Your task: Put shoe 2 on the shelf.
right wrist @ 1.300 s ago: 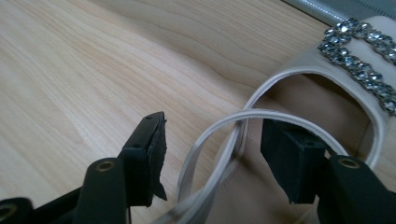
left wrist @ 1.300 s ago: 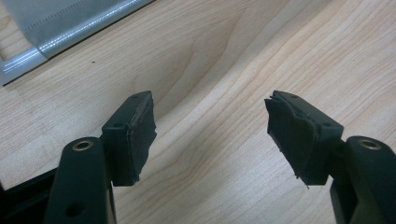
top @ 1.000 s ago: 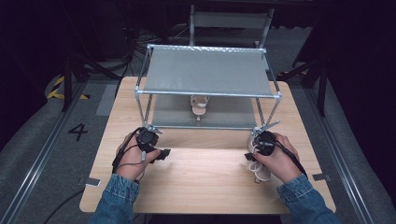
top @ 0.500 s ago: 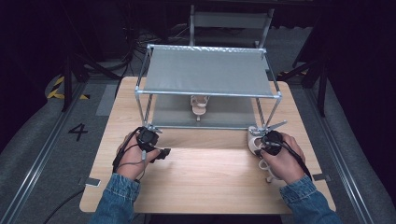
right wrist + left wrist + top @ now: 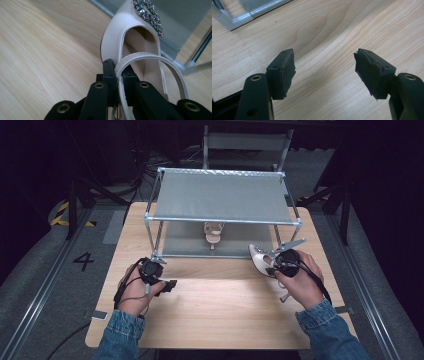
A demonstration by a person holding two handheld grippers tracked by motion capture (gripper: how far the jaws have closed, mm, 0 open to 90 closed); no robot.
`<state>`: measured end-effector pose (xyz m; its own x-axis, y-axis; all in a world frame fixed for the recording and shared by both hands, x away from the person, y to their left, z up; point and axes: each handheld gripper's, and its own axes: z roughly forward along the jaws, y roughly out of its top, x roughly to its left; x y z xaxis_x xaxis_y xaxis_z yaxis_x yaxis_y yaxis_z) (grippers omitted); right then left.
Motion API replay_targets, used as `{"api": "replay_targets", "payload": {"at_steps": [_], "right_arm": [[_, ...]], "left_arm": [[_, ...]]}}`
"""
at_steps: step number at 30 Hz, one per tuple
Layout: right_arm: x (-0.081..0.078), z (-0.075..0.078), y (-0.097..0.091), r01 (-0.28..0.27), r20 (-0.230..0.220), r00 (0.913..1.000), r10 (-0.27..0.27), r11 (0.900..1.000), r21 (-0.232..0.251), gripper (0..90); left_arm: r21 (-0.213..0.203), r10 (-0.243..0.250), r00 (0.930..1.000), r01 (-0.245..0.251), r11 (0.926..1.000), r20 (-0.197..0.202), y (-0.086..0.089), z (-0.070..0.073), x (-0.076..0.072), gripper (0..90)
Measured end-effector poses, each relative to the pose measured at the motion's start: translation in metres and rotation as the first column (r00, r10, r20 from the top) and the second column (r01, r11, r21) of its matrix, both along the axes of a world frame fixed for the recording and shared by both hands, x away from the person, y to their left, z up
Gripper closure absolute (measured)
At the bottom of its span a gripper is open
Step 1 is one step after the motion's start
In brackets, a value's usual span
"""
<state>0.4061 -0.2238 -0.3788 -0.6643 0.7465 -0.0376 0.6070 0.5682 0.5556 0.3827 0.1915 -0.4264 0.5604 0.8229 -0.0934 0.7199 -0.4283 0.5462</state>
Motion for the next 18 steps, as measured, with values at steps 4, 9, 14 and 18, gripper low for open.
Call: {"api": "replay_targets", "payload": {"at_steps": [4,9,14,18], "right_arm": [[0.012,0.000,0.009,-0.021,0.014,0.9997,0.021,0.9997,-0.012,85.6],[0.027,-0.003,0.022,-0.041,0.029,0.9987,0.042,0.9987,-0.029,85.6],[0.039,-0.007,0.035,-0.060,0.039,0.9974,0.061,0.9974,-0.041,85.5],[0.048,-0.012,0.045,-0.068,0.048,0.9964,0.070,0.9966,-0.045,85.5]], "left_arm": [[-0.006,0.011,0.9999,-0.011,0.9999,0.006,0.005,0.000,-0.002,32.8],[-0.006,0.022,0.9998,-0.022,0.9997,-0.001,0.011,0.000,-0.004,32.8],[-0.006,0.021,0.9998,-0.021,0.9998,-0.003,0.013,0.000,-0.005,32.8],[-0.011,0.025,0.9997,-0.025,0.9996,-0.003,0.014,0.000,-0.004,32.7]]}}
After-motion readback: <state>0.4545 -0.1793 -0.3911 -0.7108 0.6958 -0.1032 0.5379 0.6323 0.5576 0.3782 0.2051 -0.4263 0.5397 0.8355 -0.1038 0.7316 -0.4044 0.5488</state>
